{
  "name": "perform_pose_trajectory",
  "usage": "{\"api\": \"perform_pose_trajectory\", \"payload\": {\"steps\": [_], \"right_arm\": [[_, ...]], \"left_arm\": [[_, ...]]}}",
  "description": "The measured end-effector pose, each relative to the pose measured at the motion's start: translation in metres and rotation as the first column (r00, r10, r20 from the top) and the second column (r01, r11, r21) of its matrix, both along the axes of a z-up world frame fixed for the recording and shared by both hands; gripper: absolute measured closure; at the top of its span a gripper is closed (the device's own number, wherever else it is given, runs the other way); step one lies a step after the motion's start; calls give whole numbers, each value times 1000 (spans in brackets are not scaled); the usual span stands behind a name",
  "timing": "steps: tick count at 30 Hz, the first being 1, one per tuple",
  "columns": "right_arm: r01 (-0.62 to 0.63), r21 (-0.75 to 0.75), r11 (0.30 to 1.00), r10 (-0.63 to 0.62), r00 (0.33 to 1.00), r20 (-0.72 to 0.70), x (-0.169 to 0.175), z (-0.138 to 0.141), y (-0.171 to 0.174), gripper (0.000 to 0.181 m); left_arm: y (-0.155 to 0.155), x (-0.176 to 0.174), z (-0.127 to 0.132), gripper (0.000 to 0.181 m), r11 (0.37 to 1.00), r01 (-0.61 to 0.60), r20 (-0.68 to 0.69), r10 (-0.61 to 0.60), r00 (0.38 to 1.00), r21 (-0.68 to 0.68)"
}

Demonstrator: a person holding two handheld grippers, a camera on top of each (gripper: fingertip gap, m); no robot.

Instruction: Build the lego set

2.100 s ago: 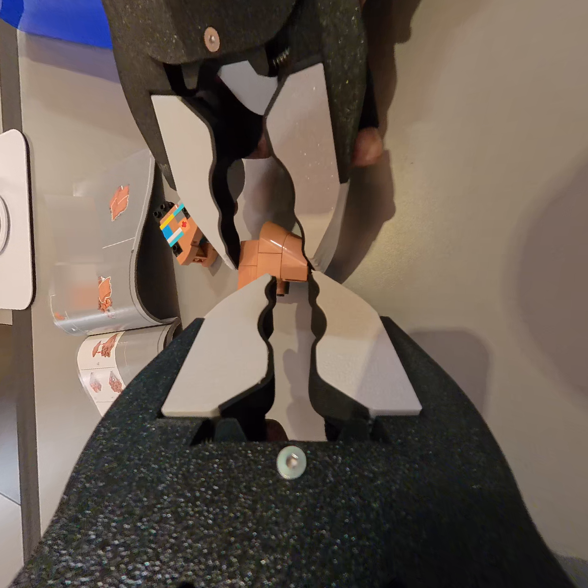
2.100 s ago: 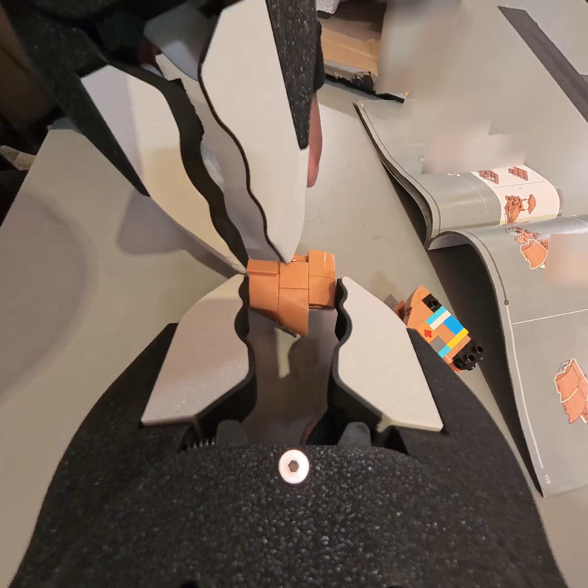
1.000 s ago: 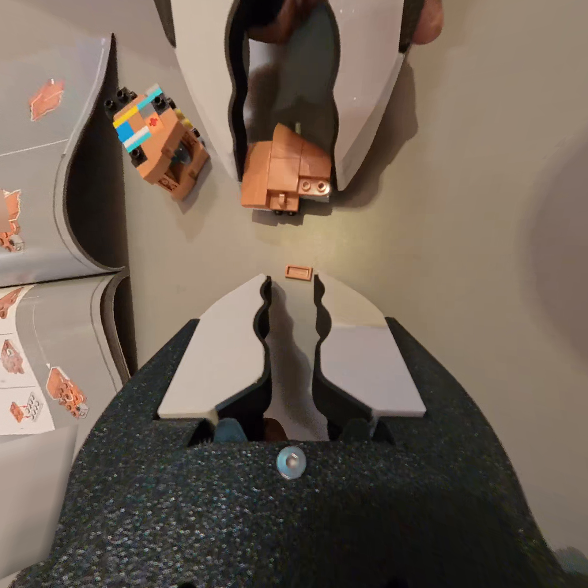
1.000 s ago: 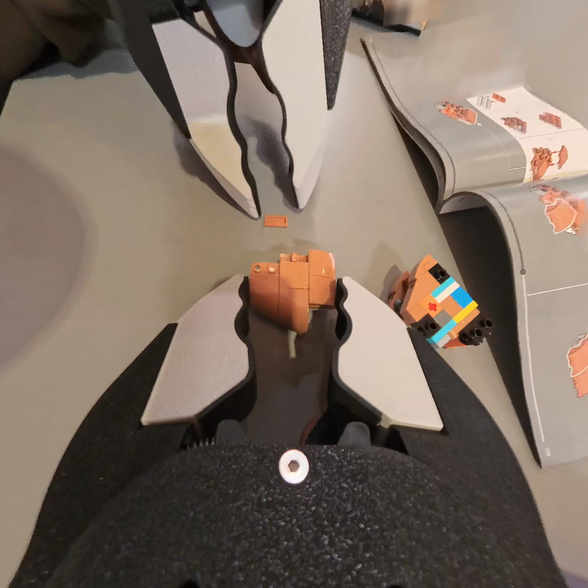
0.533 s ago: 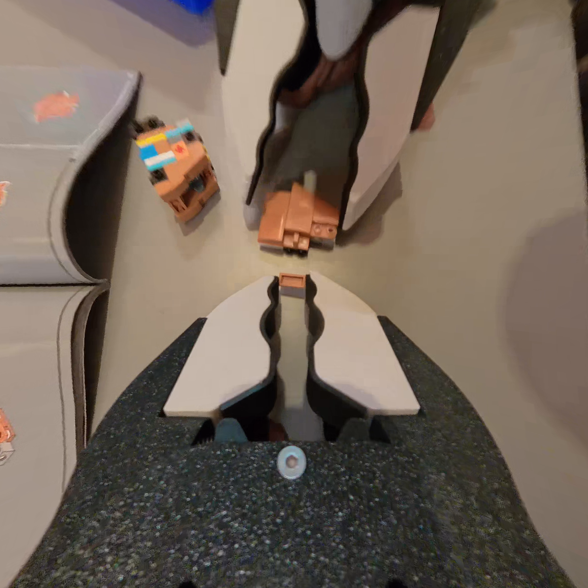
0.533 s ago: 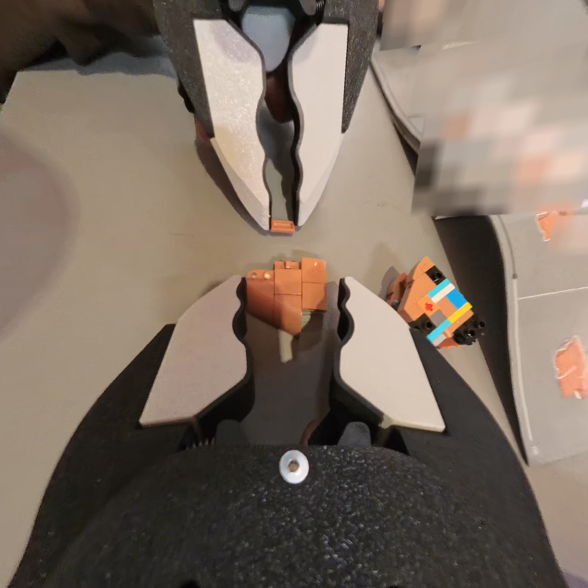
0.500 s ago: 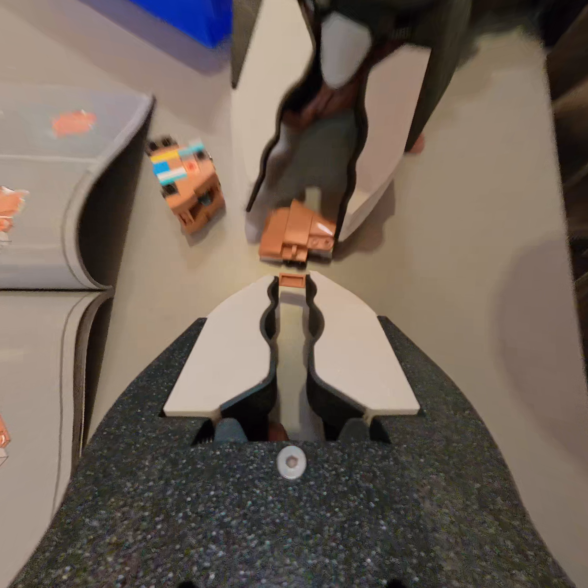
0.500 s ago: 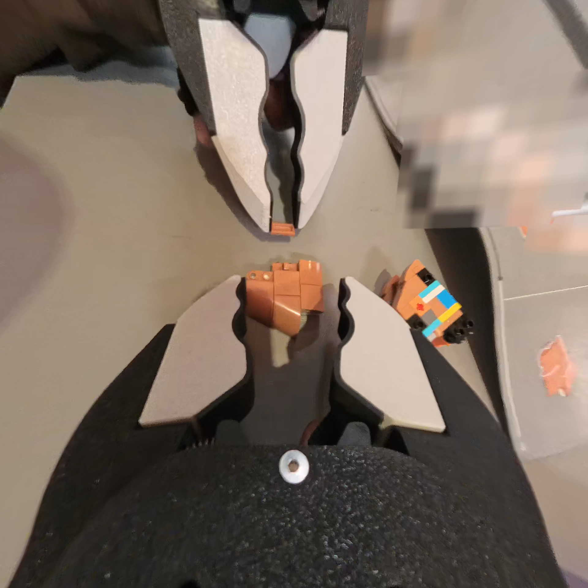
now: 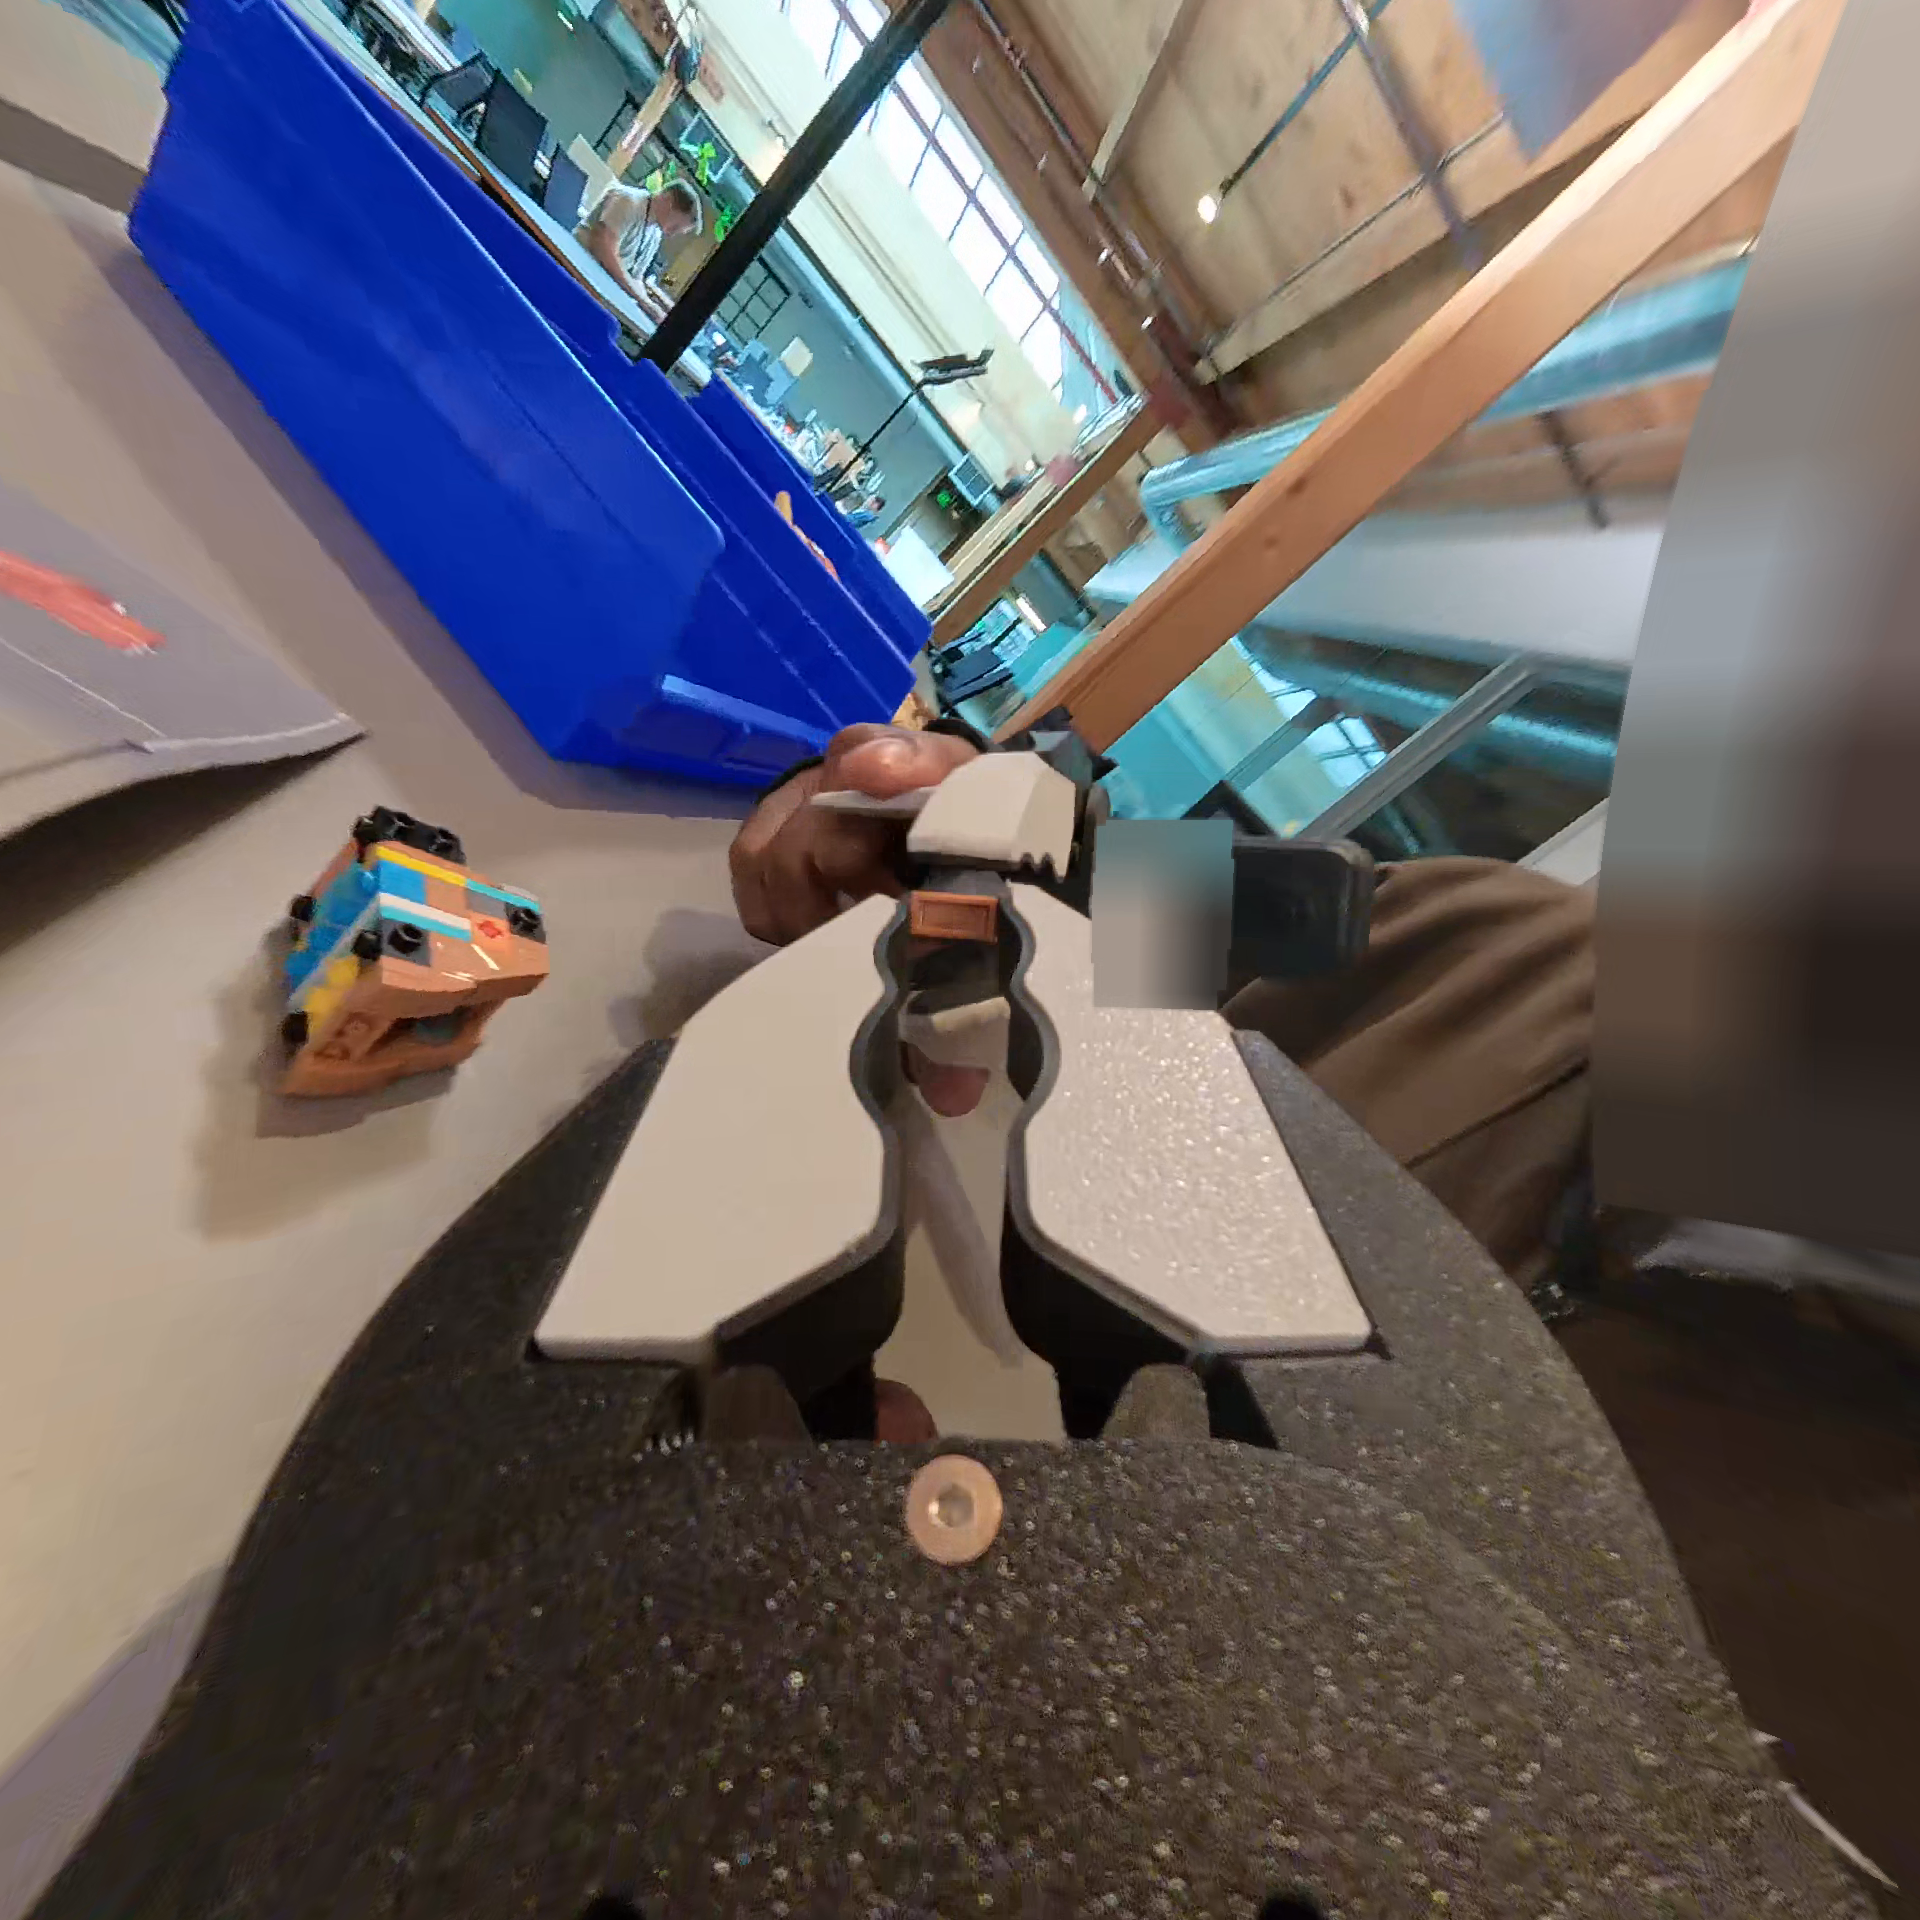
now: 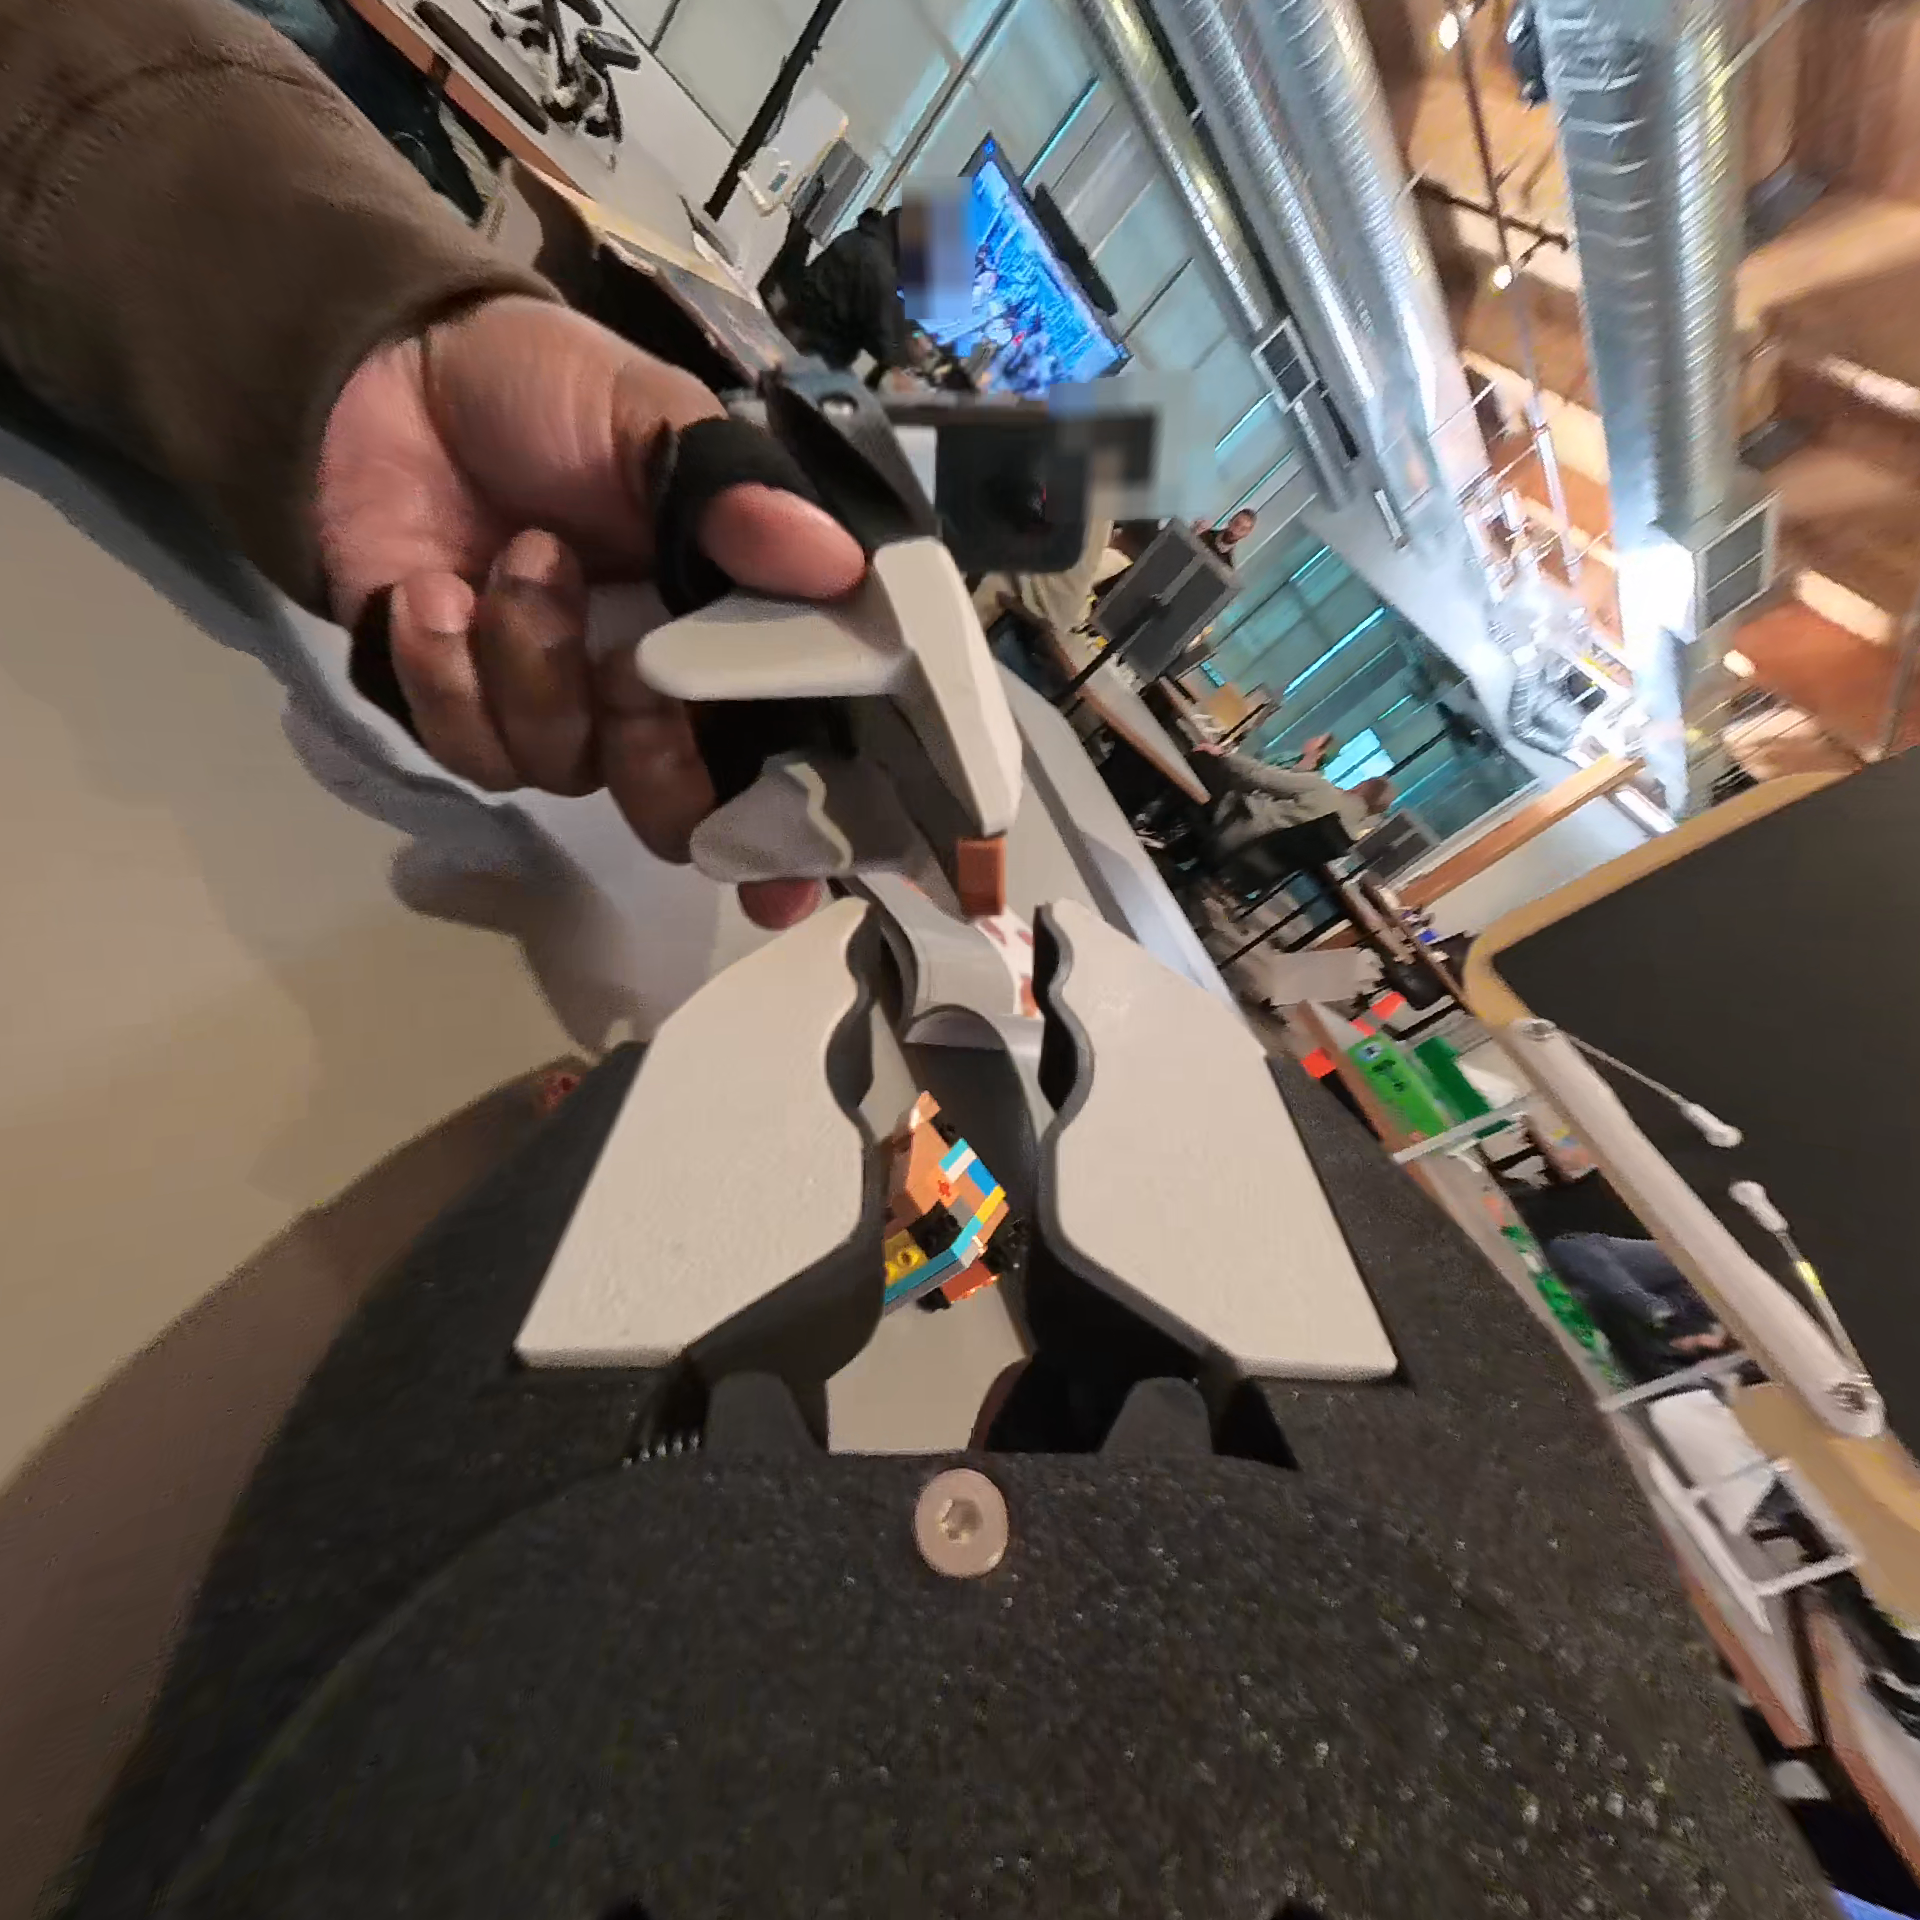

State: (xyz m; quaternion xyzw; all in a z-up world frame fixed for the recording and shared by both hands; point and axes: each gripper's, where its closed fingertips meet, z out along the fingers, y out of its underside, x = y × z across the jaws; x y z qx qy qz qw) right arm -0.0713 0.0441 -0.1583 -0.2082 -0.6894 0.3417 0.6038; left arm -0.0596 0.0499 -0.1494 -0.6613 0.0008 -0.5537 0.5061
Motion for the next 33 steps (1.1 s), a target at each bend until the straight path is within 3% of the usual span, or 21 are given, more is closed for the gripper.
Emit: {"api": "perform_pose_trajectory", "payload": {"steps": [8, 10, 13, 15, 17, 19, 21, 33], "right_arm": [[18, 3, 1000, -18, 1000, -10, -1, 3, 2, 174], [-3, -27, 1000, 3, 1000, 22, 0, 2, 2, 174], [-36, -130, 991, 53, 990, 130, 0, -3, 1, 174], [-70, -231, 970, 124, 967, 225, 2, -8, -4, 174], [-93, -324, 941, 198, 931, 307, 4, -14, -10, 174], [-103, -375, 921, 248, 899, 362, 6, -19, -16, 174], [-104, -387, 916, 265, 881, 393, 7, -23, -18, 174], [-123, -359, 925, 293, 834, 468, 12, -33, -28, 174]], "left_arm": [[4, 5, -4, 166, 999, 16, 72, -14, 997, -28], [4, 3, -5, 164, 1000, 4, 23, -4, 1000, -15], [1, -5, -1, 157, 994, -48, -181, 64, 981, 94], [-3, -8, 1, 158, 973, -60, -399, 147, 905, 224], [-7, -10, -4, 159, 938, -27, -607, 245, 756, 345], [-13, -5, -9, 165, 910, 62, -728, 285, 623, 409], [-16, 0, -14, 170, 902, 118, -780, 287, 557, 416], [-25, 14, -33, 174, 905, 239, -839, 192, 510, 352]]}}
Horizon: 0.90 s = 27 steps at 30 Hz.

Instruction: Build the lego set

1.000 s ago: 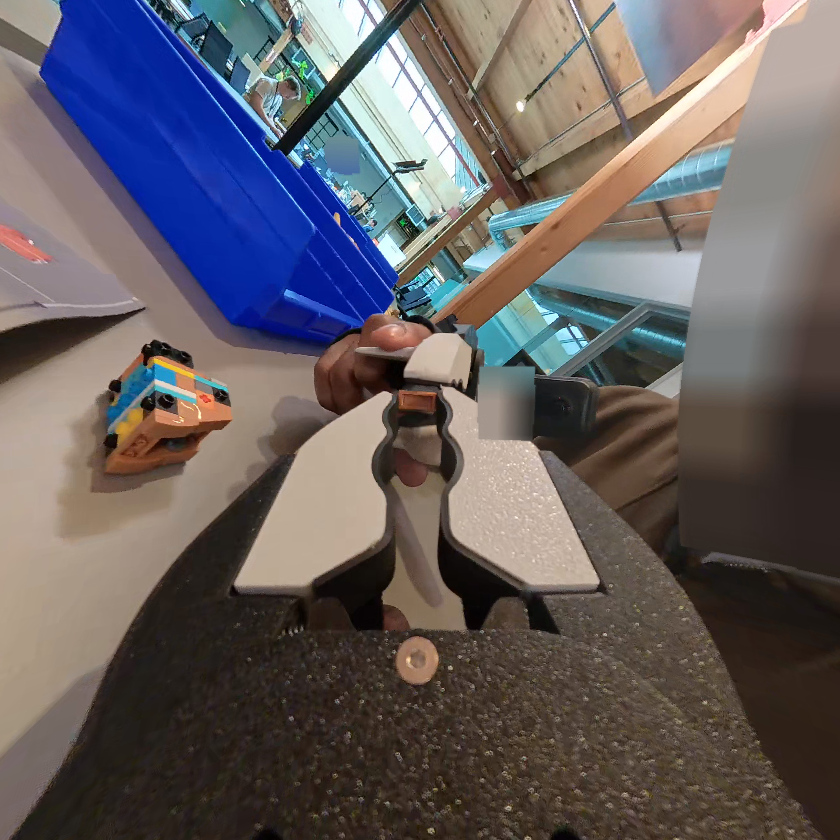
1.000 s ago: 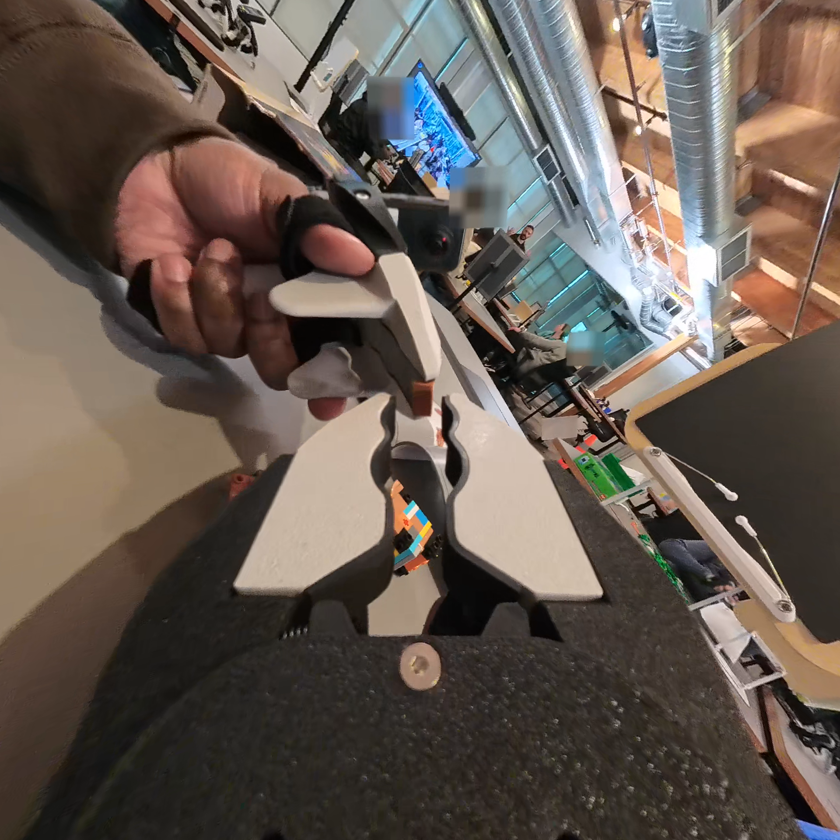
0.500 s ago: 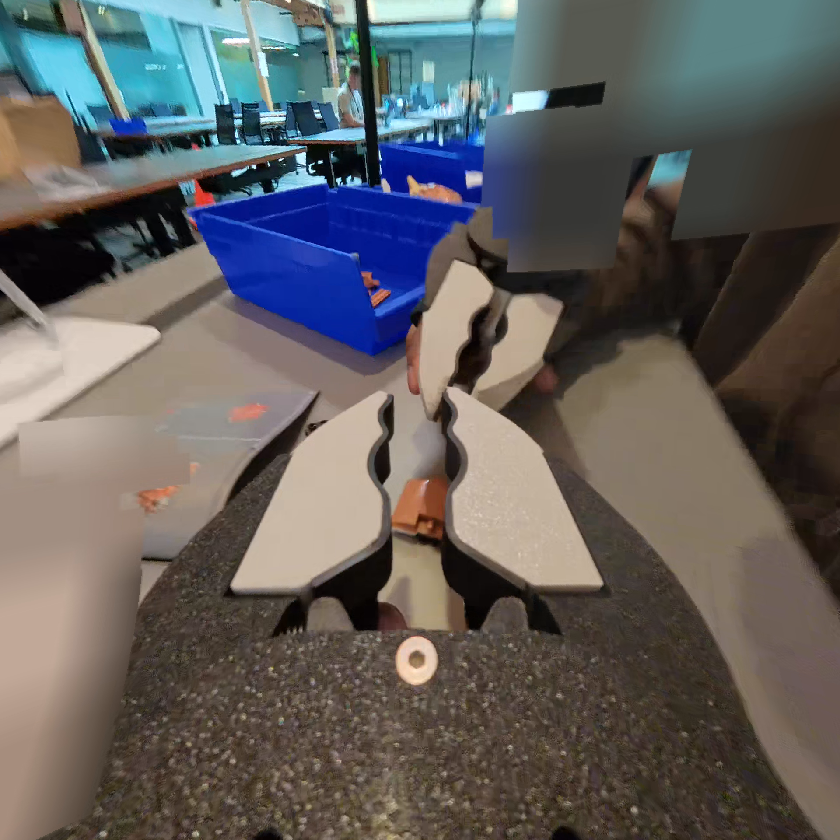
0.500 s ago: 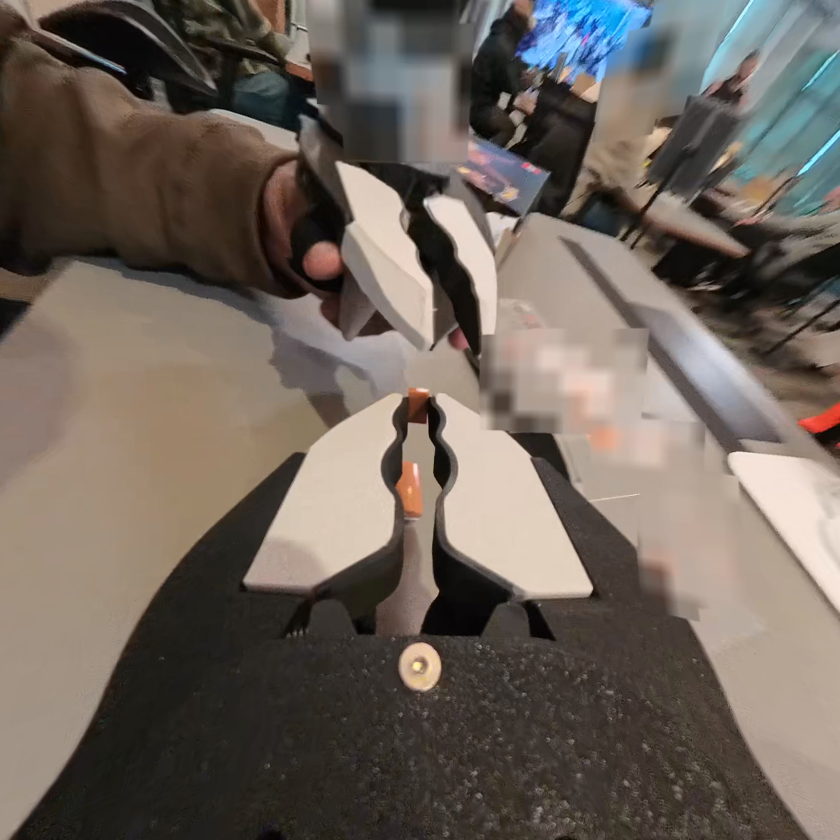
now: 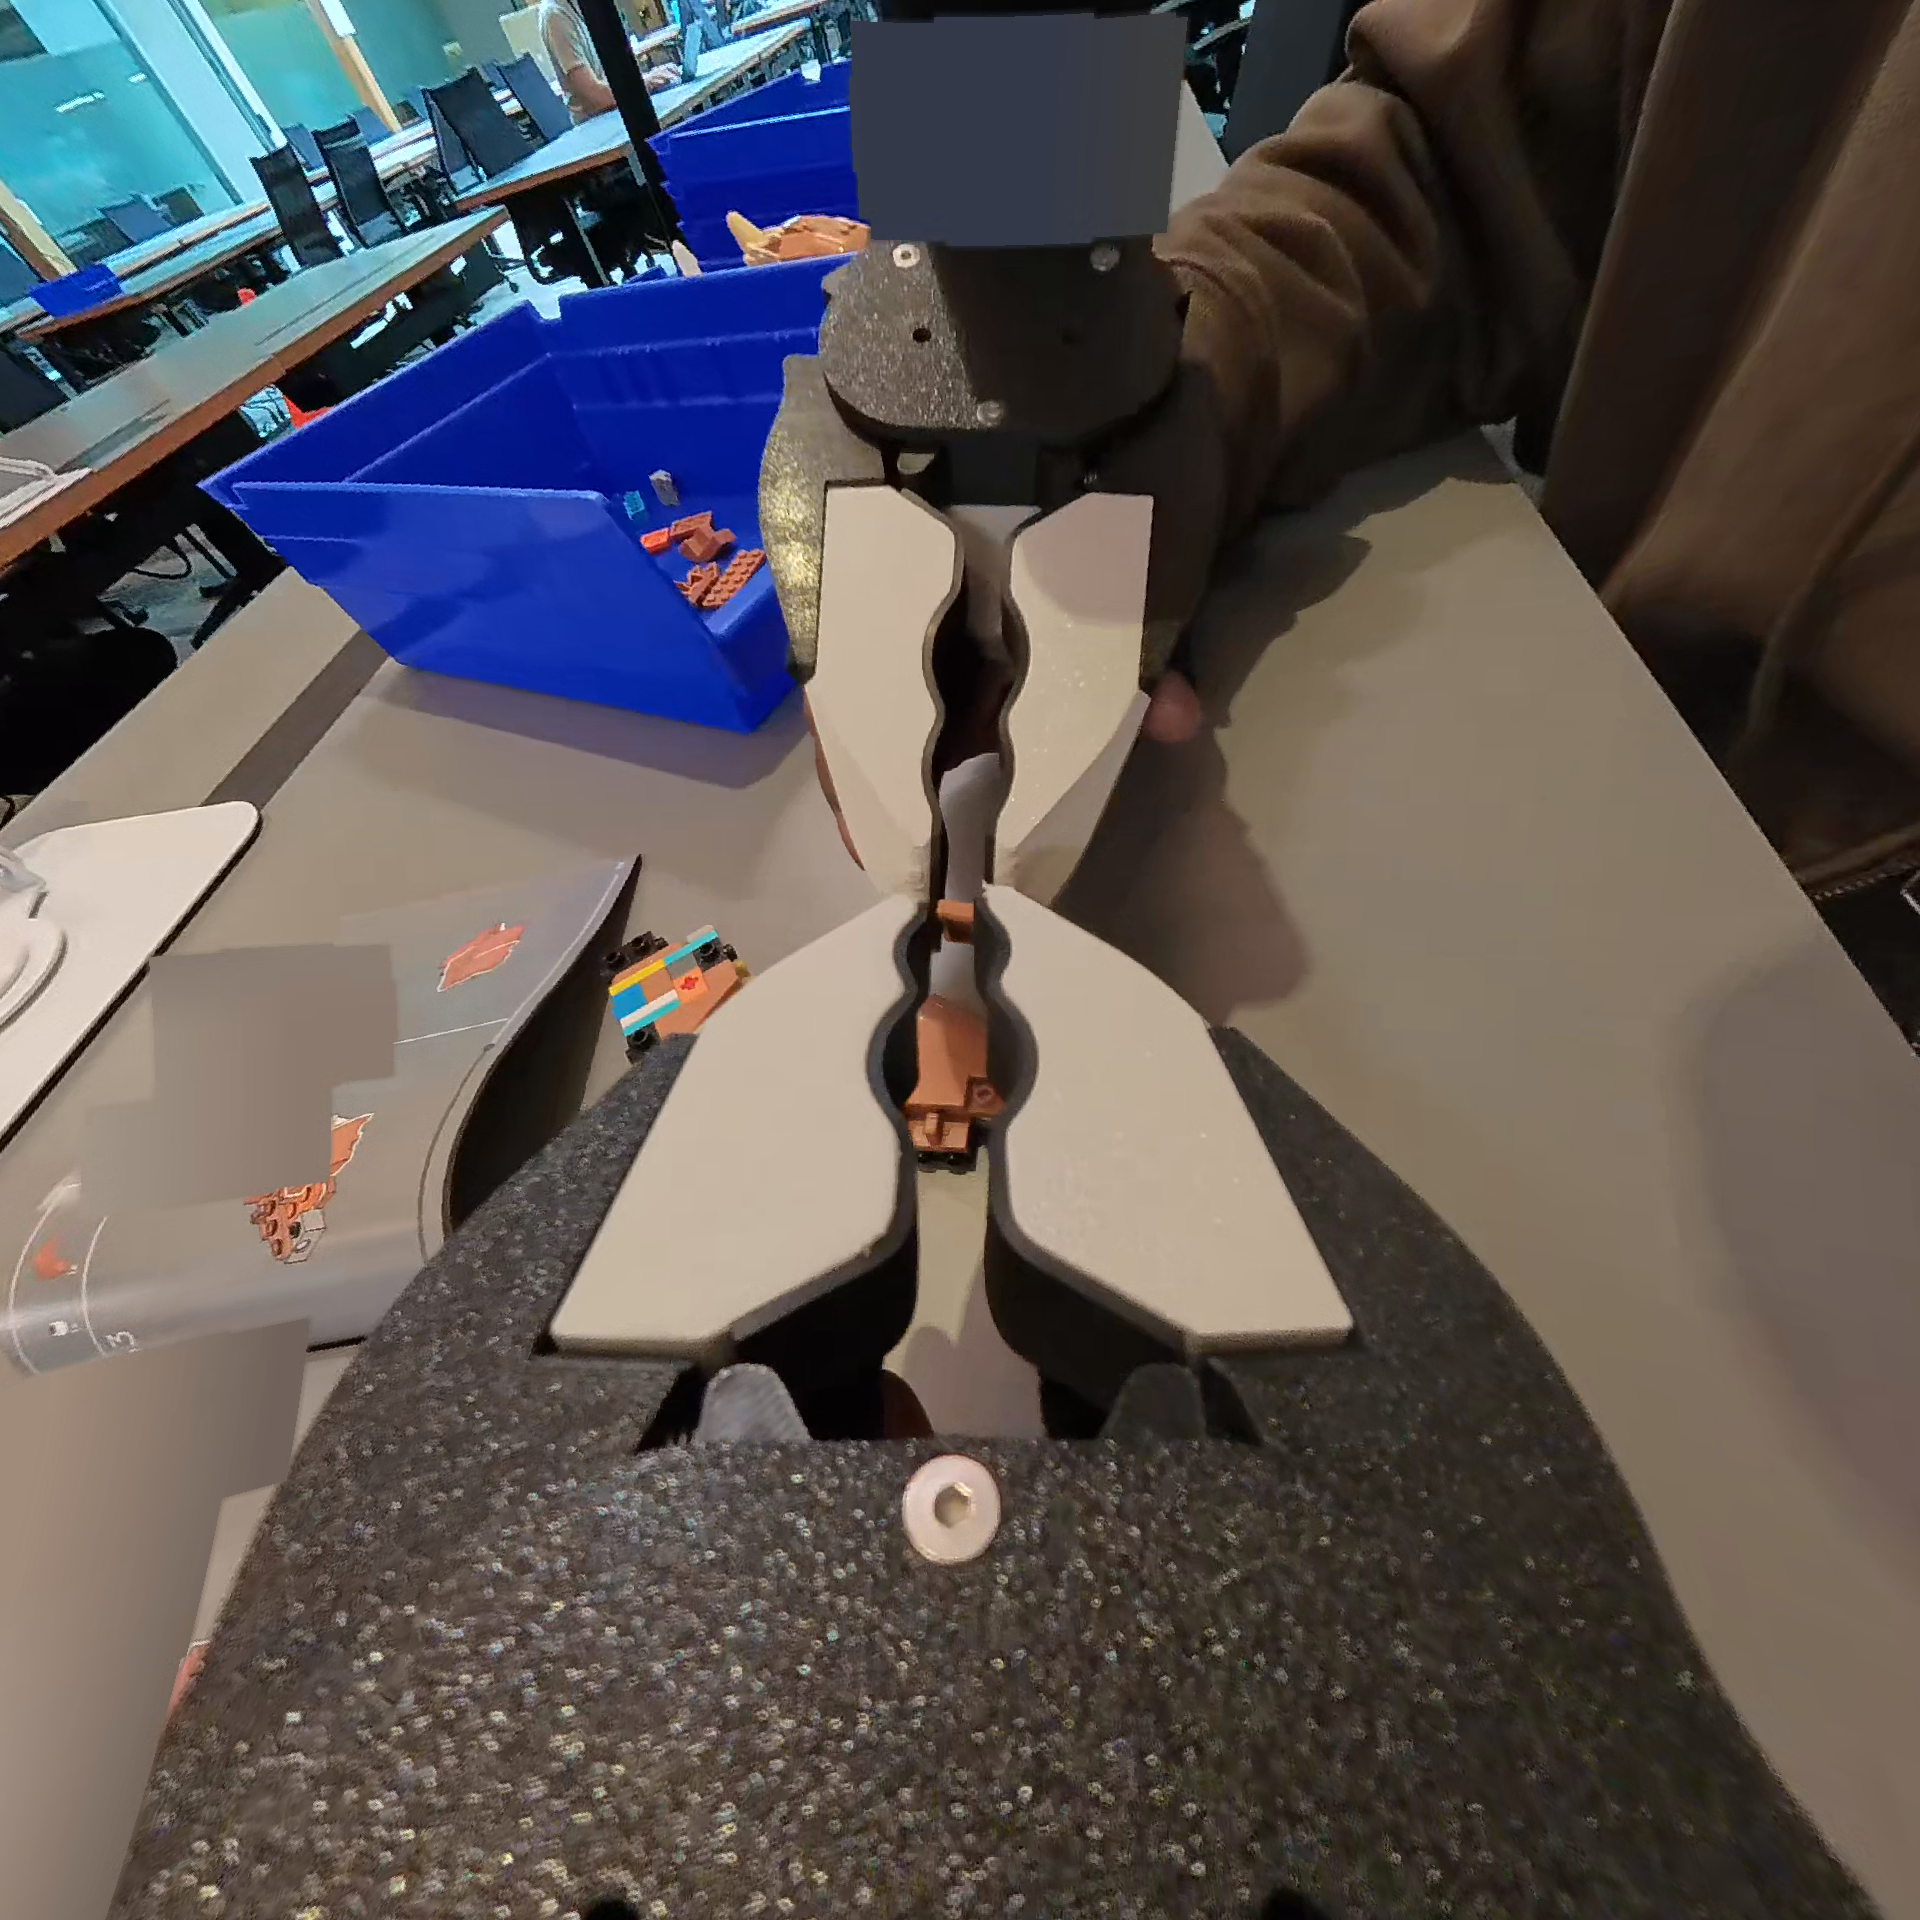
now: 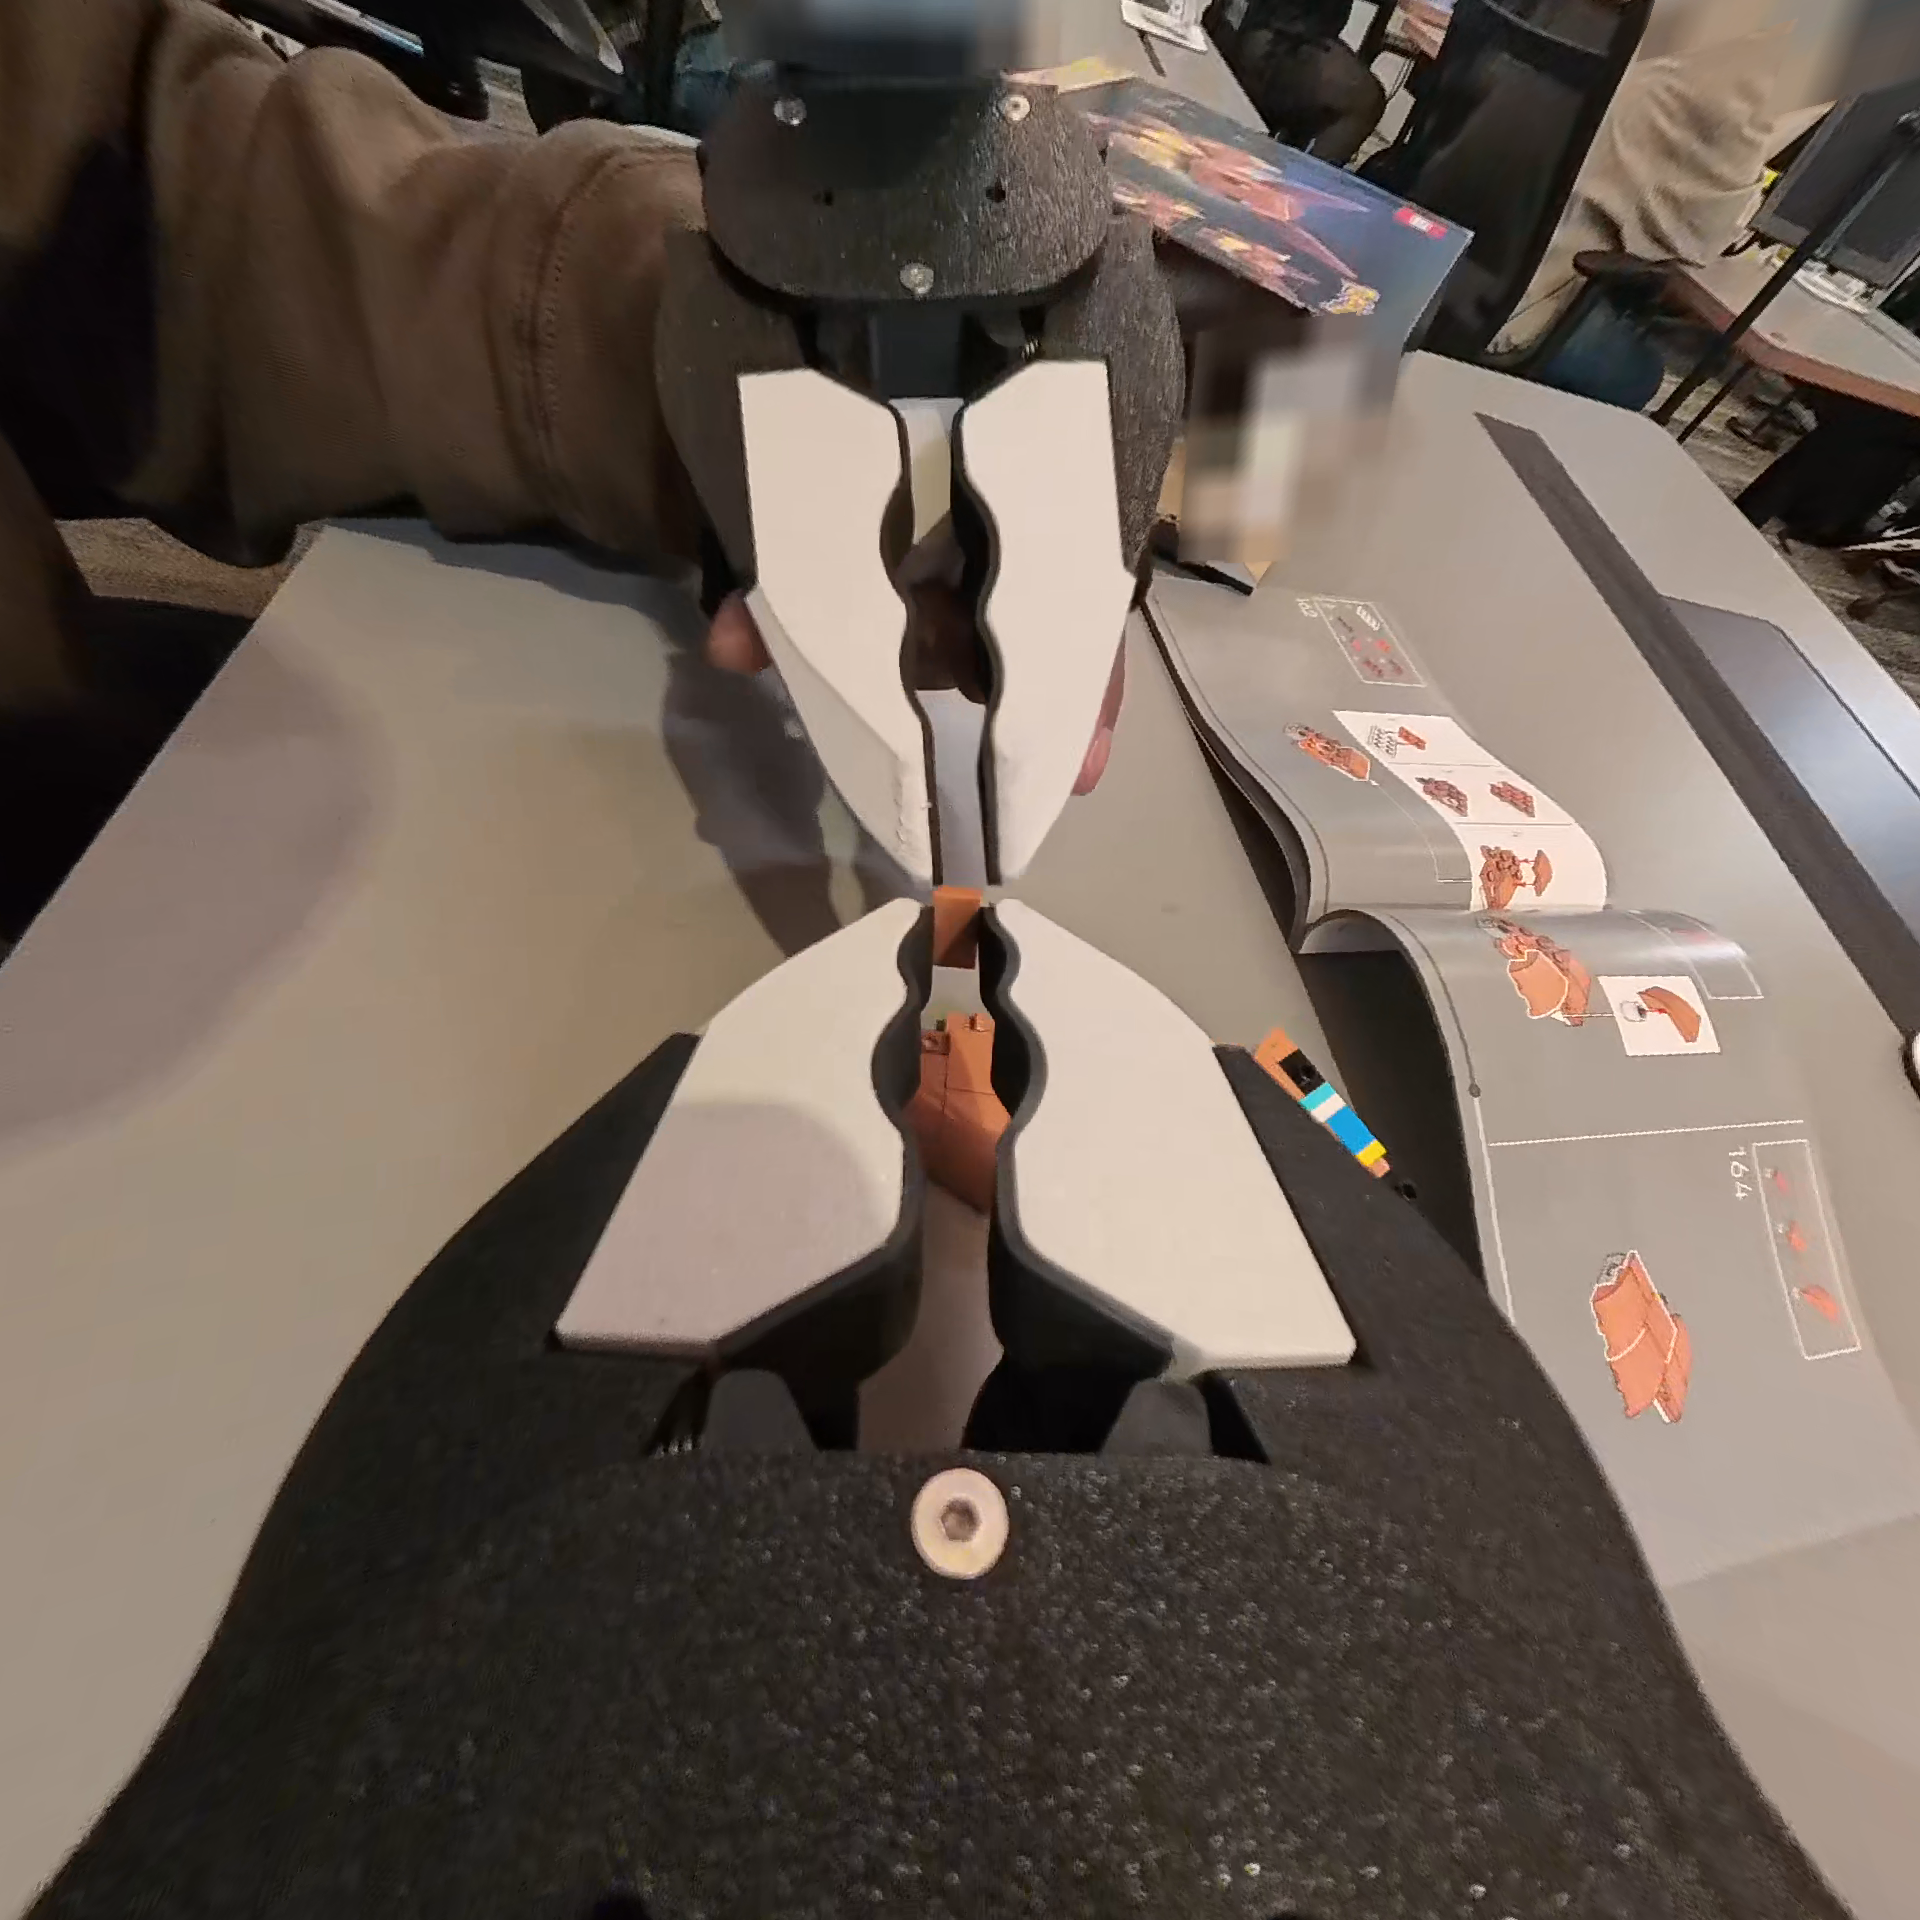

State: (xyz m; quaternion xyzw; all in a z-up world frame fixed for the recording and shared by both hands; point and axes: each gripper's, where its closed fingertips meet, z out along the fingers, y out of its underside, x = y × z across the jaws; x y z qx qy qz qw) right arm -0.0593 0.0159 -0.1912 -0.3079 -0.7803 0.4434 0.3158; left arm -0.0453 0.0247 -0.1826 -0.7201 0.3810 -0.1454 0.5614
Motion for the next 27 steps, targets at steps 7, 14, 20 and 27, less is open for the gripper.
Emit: {"api": "perform_pose_trajectory", "payload": {"steps": [7, 14, 20, 27], "right_arm": [[-13, 17, 1000, 13, 1000, 10, 1, -3, -2, 174], [1, 60, 998, 1, 999, -32, -1, -3, 1, 174], [15, 93, 996, 10, 967, -256, -2, 22, 5, 174], [8, 125, 992, 40, 926, -374, 2, 37, 2, 174]], "left_arm": [[-1, 2, -3, 174, 1000, 11, -9, -12, 1000, -5], [2, -1, -4, 171, 998, -15, 53, 18, 998, -59], [9, -10, 21, 151, 964, 28, 515, 116, 849, -263], [3, 5, 29, 146, 878, 309, 777, 105, 621, -366]]}}
